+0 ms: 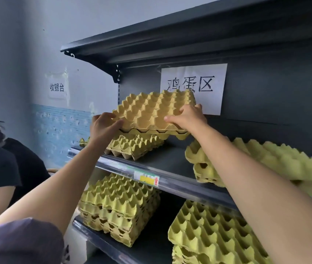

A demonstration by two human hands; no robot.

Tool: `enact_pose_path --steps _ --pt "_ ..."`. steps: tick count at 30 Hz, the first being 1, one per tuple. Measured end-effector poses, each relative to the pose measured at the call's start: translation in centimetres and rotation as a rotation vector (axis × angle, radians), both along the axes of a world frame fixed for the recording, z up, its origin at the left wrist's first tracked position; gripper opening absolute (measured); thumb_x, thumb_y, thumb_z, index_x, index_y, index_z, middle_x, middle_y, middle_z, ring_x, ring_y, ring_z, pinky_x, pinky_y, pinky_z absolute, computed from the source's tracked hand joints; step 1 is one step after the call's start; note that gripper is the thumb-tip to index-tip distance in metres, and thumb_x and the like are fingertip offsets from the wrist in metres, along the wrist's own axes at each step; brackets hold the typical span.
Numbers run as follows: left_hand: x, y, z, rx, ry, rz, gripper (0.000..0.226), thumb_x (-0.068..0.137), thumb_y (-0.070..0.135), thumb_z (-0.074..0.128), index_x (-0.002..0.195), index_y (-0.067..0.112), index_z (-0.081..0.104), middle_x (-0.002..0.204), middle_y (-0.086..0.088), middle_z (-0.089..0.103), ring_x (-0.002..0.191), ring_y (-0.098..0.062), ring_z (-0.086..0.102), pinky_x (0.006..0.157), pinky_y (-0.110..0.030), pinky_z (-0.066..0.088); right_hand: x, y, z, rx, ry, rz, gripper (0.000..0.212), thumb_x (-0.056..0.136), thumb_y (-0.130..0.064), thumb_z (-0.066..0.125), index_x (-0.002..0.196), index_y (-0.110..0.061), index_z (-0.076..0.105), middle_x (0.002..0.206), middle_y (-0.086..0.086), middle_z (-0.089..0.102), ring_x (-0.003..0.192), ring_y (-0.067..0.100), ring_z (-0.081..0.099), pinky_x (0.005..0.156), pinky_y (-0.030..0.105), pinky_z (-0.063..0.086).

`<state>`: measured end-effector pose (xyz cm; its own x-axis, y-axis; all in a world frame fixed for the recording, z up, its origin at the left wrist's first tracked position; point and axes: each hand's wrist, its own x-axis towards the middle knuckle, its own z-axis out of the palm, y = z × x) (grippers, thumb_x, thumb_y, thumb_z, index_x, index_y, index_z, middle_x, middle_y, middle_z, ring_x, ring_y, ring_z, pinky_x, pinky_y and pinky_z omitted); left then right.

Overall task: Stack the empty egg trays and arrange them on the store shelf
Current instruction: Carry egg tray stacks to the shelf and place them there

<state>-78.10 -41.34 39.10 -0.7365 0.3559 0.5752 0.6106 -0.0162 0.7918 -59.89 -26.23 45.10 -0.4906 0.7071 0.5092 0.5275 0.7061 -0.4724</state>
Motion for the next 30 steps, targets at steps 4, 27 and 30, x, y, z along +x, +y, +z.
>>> enact_pose_path --steps 4,27,30 --pt "-6.8 -0.2 0.6 -0.029 -0.017 -0.075 0.057 0.059 0.051 0.063 0.104 0.017 0.063 0.121 -0.011 0.046 0.103 -0.026 0.054 0.092 -0.038 0.047 -6.5 -0.5 -1.0 -0.135 0.037 -0.021 0.072 0.077 -0.055 0.068 0.13 -0.01 0.05 0.141 0.013 0.037 0.123 0.029 0.047 0.095 0.035 0.043" --pt "-23.1 3.7 -3.5 -0.269 0.092 -0.012 0.049 0.072 0.054 0.047 0.104 0.024 0.067 0.129 -0.004 0.045 0.121 -0.028 0.042 0.097 -0.044 0.037 -21.8 1.5 -5.5 -0.255 -0.188 -0.167 0.049 0.073 -0.068 0.058 0.066 -0.024 0.038 0.107 0.006 0.058 0.101 0.026 0.059 0.071 0.03 0.044" --pt "-22.8 4.2 -3.7 -0.287 0.144 0.061 0.033 0.086 0.045 0.052 0.11 0.026 0.065 0.134 -0.002 0.043 0.126 -0.028 0.035 0.102 -0.044 0.026 -21.8 1.2 -5.7 -0.175 -0.211 -0.183 0.046 0.077 -0.066 0.052 0.095 -0.024 0.06 0.13 0.008 0.052 0.113 0.026 0.053 0.08 0.036 0.046"
